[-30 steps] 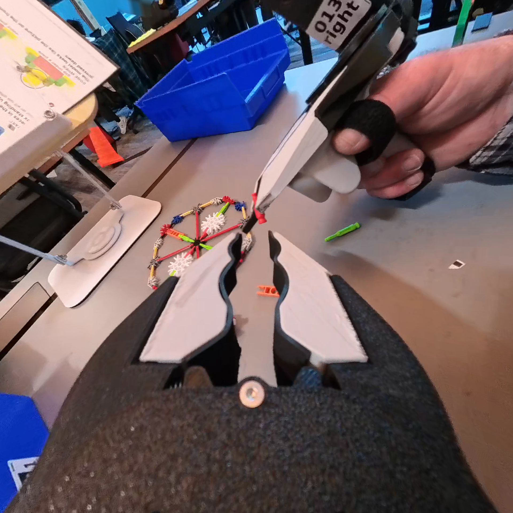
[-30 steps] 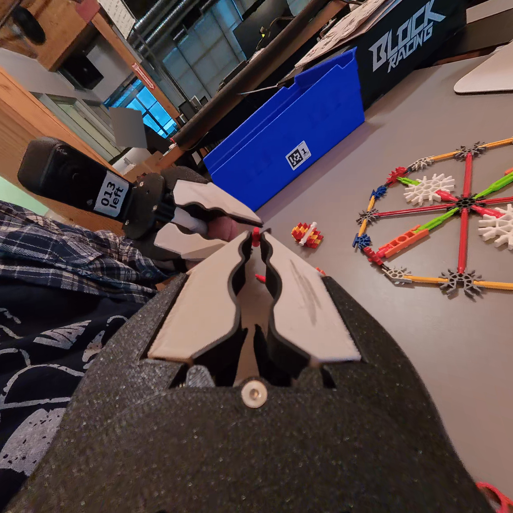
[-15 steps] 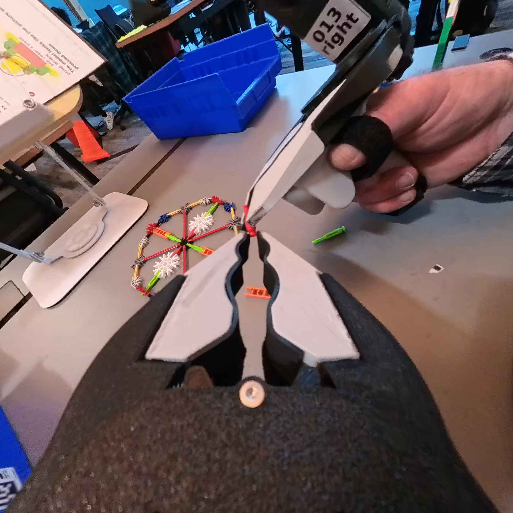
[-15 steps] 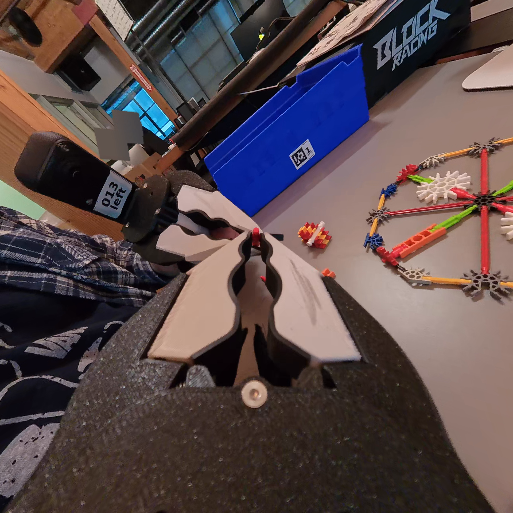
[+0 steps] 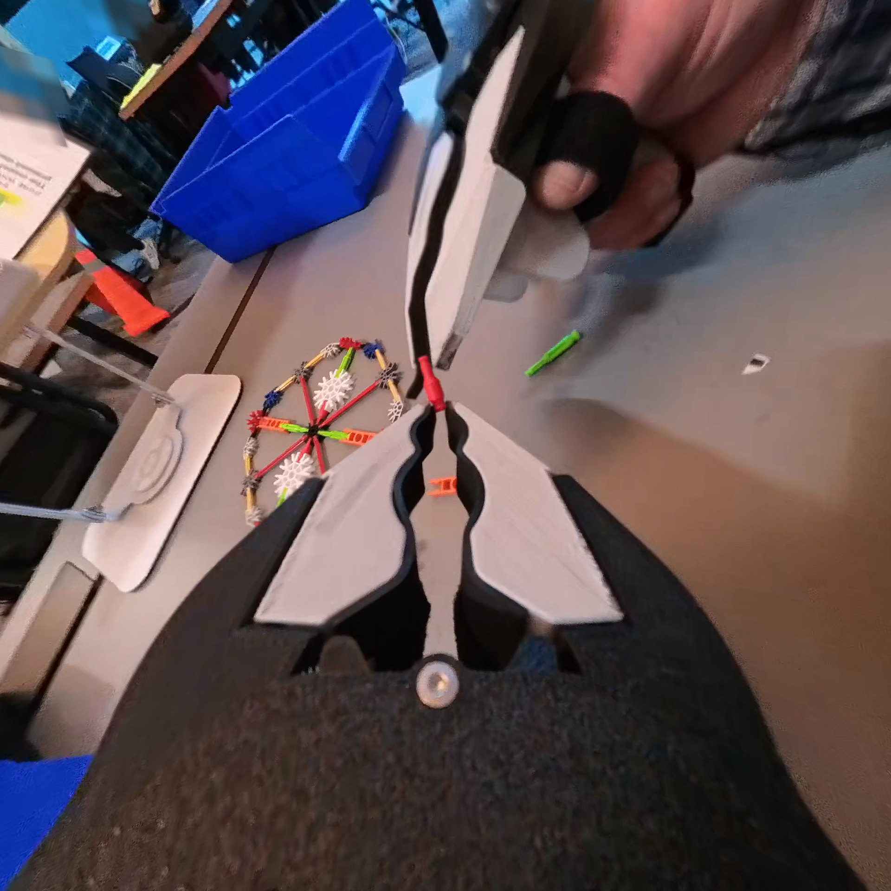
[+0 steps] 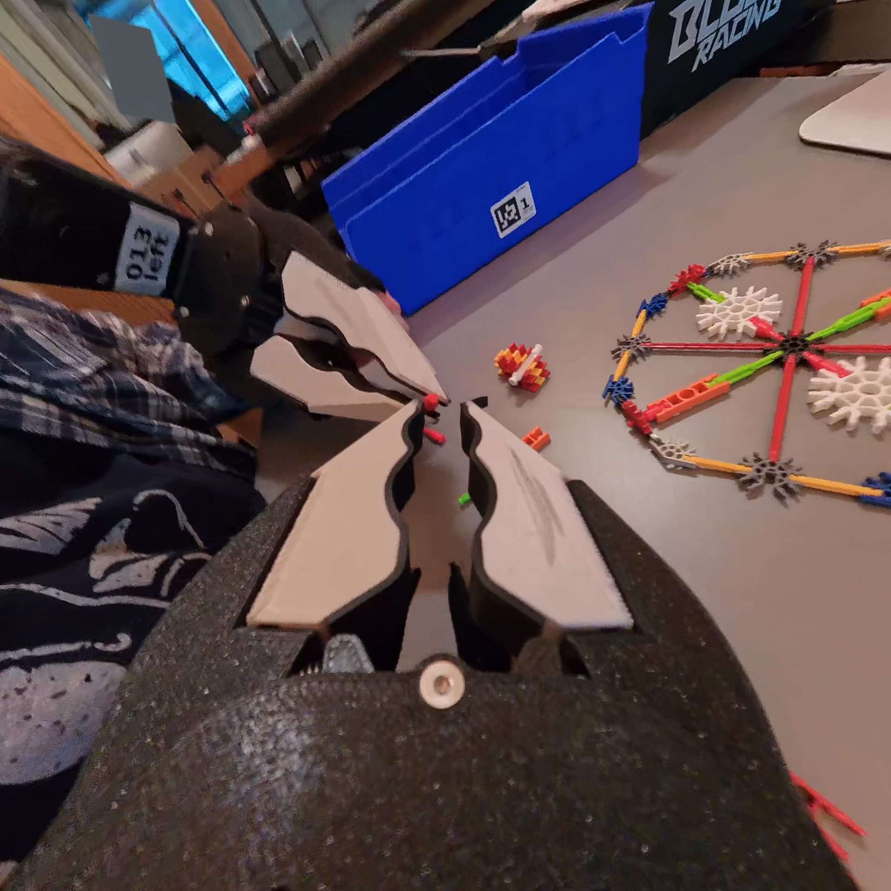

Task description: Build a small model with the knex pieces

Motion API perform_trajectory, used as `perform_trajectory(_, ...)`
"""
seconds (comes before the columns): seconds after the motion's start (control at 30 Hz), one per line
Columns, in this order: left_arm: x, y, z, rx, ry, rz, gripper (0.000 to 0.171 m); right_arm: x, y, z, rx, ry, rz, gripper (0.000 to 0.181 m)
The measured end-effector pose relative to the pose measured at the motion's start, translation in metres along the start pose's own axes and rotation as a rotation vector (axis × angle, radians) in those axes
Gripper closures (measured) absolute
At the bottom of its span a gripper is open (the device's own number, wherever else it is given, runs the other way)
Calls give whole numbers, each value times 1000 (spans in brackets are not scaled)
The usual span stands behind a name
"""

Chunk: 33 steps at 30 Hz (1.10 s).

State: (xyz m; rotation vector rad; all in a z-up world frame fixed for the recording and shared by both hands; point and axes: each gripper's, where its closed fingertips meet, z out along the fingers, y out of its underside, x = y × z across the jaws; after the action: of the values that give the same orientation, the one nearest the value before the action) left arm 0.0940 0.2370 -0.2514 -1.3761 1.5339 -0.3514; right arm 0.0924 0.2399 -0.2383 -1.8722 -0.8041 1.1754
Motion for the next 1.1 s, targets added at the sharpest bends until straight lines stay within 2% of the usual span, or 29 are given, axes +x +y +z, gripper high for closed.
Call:
perform_trajectory(0.17,8,4,3,-54,38,173,168,-6,7,-1,-127,12,-153,167)
perform_trajectory(0.23,7,2,4,-55,39,197,169,-4,13,2,-186,23,-190,176)
perform_trajectory(0.33,5,3,4,-57,38,192,169,-3,11,3,-194,35,-227,177)
perform_trajectory(0.43,2,2,4,-60,39,74,167,-2,9,2,-178,24,-220,177)
perform_trajectory(0.5,0,24,5,-194,43,18,150,7,10,0,-180,52,-215,177)
perform_trajectory(0.53,2,34,5,-243,55,-41,149,10,11,-1,-178,59,-207,177)
perform_trajectory(0.63,15,46,10,-287,126,-244,139,18,14,-4,-174,71,-190,177)
perform_trajectory(0.7,22,61,14,-373,160,-301,128,23,16,-5,-181,83,-189,177)
perform_trajectory(0.8,27,64,23,-393,212,-405,122,25,18,-7,-177,85,-185,177)
perform_trajectory(1.1,33,48,43,-364,330,-387,120,31,16,-17,-143,93,-169,177)
